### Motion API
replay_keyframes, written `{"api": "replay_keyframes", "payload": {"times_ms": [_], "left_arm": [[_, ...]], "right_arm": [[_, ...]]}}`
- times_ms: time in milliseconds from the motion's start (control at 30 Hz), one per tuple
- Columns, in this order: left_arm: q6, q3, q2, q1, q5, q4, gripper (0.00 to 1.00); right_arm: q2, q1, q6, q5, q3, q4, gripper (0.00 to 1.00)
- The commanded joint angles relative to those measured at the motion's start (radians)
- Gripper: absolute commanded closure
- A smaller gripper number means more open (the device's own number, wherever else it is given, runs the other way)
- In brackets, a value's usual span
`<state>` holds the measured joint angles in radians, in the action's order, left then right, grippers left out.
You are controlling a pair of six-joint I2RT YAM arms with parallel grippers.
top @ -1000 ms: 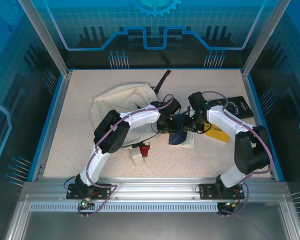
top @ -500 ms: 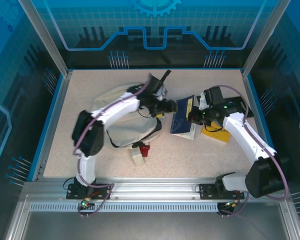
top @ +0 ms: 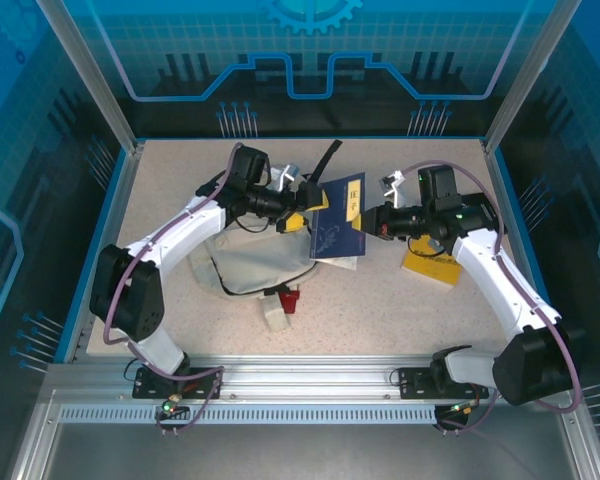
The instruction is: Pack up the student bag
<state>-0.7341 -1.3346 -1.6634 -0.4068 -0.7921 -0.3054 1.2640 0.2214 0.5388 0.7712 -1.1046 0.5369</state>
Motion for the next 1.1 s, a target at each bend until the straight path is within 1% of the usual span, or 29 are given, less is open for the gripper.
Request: {"api": "replay_keyframes", "payload": {"times_ms": [0,67,133,167,233,300,400,433,500,533,567,633,733,800,900,1067], "left_arm": [[0.007,0.013,0.034,0.003,-0.071,0.036,0.02],[-0.002,0.009,0.026,0.003,-0.083,0.056,0.03],[-0.019,0.007,0.02,0.003,-0.099,0.088,0.04],[-0.034,0.008,0.017,0.003,-0.111,0.112,0.07],[-0.06,0.016,0.02,0.003,-0.133,0.157,0.16],[-0.067,0.027,0.031,0.003,-0.127,0.19,0.33],[-0.06,0.035,0.049,0.008,-0.103,0.192,0.61],[-0.066,0.04,0.056,0.011,-0.093,0.196,0.69],[-0.088,0.049,0.075,0.017,-0.051,0.201,0.87],[-0.102,0.058,0.092,0.02,-0.026,0.217,0.91],[-0.111,0.064,0.11,0.021,0.003,0.229,0.93],[-0.128,0.068,0.142,0.026,0.064,0.232,0.96],[-0.171,0.071,0.179,0.032,0.168,0.235,0.96],[-0.208,0.074,0.194,0.034,0.224,0.245,0.96],[-0.298,0.101,0.212,0.034,0.303,0.299,0.94],[-0.482,0.18,0.218,0.032,0.38,0.469,0.94]], "right_arm": [[0.009,-0.007,0.034,0.154,-0.031,-0.112,1.0],[0.02,-0.006,0.052,0.191,-0.029,-0.141,1.0],[0.027,-0.004,0.055,0.202,-0.032,-0.146,1.0],[0.03,-0.004,0.056,0.207,-0.032,-0.146,1.0],[0.038,-0.006,0.057,0.206,-0.034,-0.139,0.99],[0.046,-0.008,0.053,0.192,-0.036,-0.123,0.98],[0.05,-0.019,0.04,0.147,-0.029,-0.088,0.9],[0.046,-0.023,0.041,0.117,-0.023,-0.076,0.85],[0.029,-0.036,0.063,0.084,0.004,-0.089,0.73],[0.011,-0.045,0.089,0.053,0.027,-0.103,0.61],[-0.012,-0.053,0.113,0.019,0.049,-0.115,0.53],[-0.054,-0.058,0.195,-0.05,0.103,-0.165,0.32],[-0.118,-0.052,0.364,-0.106,0.207,-0.312,0.18],[-0.153,-0.03,0.474,-0.137,0.285,-0.423,0.1],[-0.199,0.035,0.614,-0.18,0.362,-0.593,0.01],[-0.223,0.191,0.767,-0.321,0.409,-0.794,0.0]]}}
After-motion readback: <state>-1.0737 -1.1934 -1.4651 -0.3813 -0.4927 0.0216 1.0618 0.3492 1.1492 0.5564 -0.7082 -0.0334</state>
